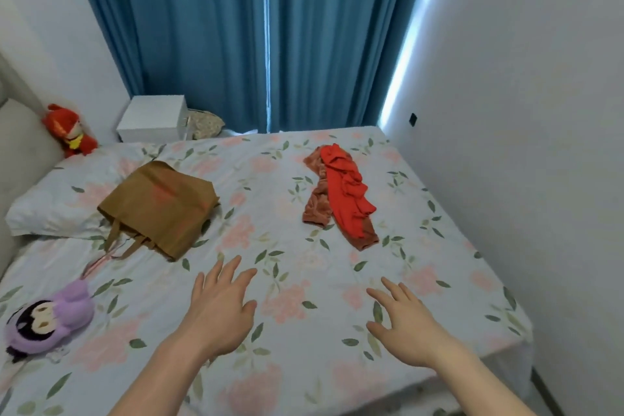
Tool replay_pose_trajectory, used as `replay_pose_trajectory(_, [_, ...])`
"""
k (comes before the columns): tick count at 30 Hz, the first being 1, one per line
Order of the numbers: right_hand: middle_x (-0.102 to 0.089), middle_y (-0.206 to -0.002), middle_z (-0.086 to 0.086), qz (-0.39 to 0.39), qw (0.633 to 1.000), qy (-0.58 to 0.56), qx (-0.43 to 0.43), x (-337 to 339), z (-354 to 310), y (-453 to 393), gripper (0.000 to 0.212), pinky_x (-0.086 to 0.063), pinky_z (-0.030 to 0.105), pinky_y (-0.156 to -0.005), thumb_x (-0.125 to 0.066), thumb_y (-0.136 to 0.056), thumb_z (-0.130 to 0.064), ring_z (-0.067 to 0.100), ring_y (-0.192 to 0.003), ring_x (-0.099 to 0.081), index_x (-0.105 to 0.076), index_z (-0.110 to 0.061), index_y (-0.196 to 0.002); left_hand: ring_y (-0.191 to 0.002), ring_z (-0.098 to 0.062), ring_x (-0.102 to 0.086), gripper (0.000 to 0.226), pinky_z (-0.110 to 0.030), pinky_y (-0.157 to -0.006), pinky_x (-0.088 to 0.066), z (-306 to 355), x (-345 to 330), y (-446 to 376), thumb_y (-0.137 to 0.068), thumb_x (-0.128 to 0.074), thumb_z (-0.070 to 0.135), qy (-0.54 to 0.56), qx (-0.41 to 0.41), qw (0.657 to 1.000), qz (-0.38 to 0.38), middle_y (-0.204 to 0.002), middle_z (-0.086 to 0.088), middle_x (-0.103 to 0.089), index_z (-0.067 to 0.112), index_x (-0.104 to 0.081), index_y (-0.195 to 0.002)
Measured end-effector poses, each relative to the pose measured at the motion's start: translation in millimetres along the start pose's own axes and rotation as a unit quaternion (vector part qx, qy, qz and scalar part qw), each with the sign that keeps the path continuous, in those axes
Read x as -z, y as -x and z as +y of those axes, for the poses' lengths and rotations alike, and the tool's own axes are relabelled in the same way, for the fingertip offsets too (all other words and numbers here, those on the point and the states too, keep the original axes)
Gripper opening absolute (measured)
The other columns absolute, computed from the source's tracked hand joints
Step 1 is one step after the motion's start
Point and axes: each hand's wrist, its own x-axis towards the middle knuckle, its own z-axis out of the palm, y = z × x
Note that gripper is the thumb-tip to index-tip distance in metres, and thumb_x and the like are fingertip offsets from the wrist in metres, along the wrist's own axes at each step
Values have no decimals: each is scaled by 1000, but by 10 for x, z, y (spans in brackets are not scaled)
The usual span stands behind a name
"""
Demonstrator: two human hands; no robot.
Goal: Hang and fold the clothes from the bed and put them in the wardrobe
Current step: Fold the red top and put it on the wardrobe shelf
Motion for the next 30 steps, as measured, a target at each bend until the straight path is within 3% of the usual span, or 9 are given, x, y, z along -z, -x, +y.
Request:
replay_pose_trajectory(5, [6,-171,-7,9,1000,-19,-20,195,926,159,67,-8,48,-127,-46,-101,-53,26,-158,6,-16,-40,-159,-156,-23,7,58,-46,-126,3,1063,-272,-279,-106,-38,39,-3,-61,998,6,-170,5,4,36,-17,-159])
replay_pose_trajectory(15, [4,-171,-6,11,1000,1,-7,858,2833,28,67,-9,49,-127,-44,-101,-54,26,-158,5,-15,-40,-160,-156,-23,6,57,-47,-127,1,2877,-968,-617,-104,-40,39,7,-42,999,-22,-170,7,2,36,-20,-158])
replay_pose_trajectory(30, [3,-171,-5,21,999,-32,-31,1264,3618,-355,64,-7,47,-128,-45,-102,-50,24,-158,6,-18,-37,-160,-156,-22,-7,57,-45,-126,-6,3663,-1200,-1596,-103,-43,40,-20,-77,996,-47,-169,3,-8,35,-26,-157])
